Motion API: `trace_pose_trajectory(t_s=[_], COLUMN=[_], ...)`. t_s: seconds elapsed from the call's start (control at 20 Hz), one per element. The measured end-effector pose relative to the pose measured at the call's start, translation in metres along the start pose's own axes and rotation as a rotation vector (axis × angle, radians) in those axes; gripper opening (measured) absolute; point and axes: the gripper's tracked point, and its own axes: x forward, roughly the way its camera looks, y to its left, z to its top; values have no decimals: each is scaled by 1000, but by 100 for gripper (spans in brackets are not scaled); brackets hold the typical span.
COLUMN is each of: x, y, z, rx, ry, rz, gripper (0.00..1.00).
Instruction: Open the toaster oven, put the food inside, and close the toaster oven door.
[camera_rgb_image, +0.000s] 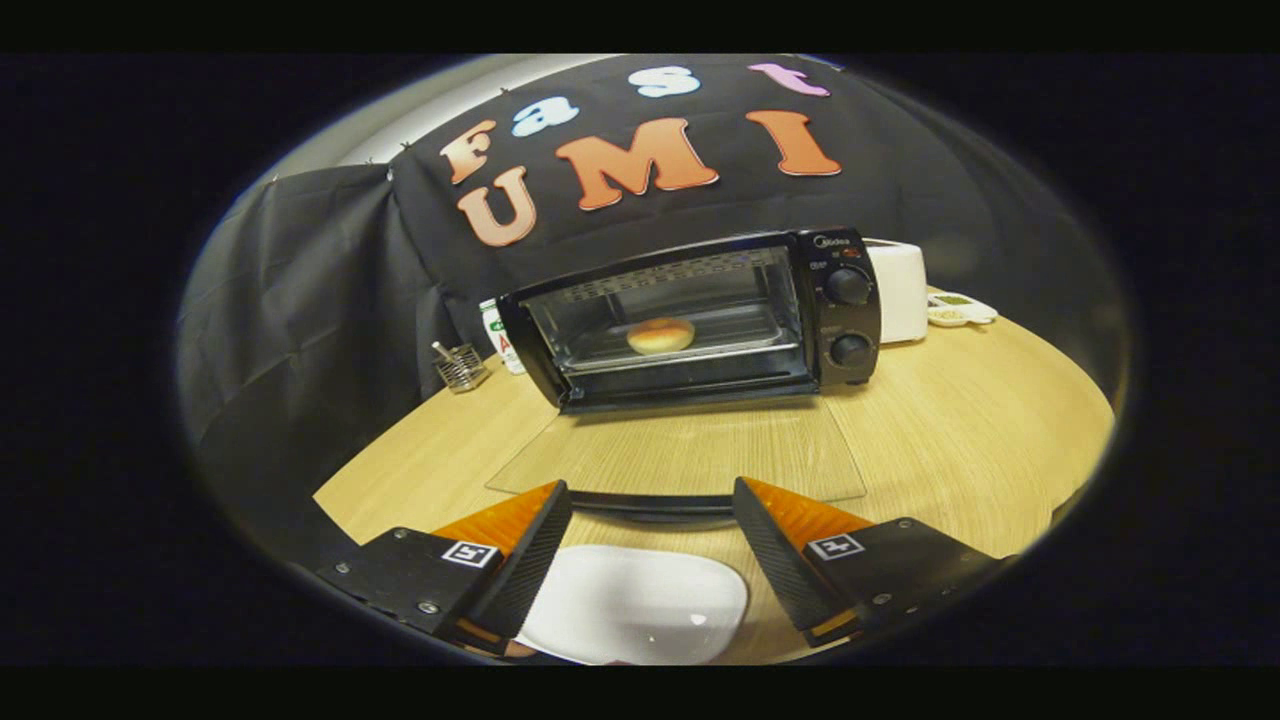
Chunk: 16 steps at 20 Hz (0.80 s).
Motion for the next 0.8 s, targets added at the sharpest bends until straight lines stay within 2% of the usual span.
trace_pose_trajectory(t_s=[0.3, 0.8], x=[4, 25], y=[-27, -18], z=[-31, -32], rx=[7, -38], ry=[86, 116], rz=[-91, -106], gripper=[97, 96])
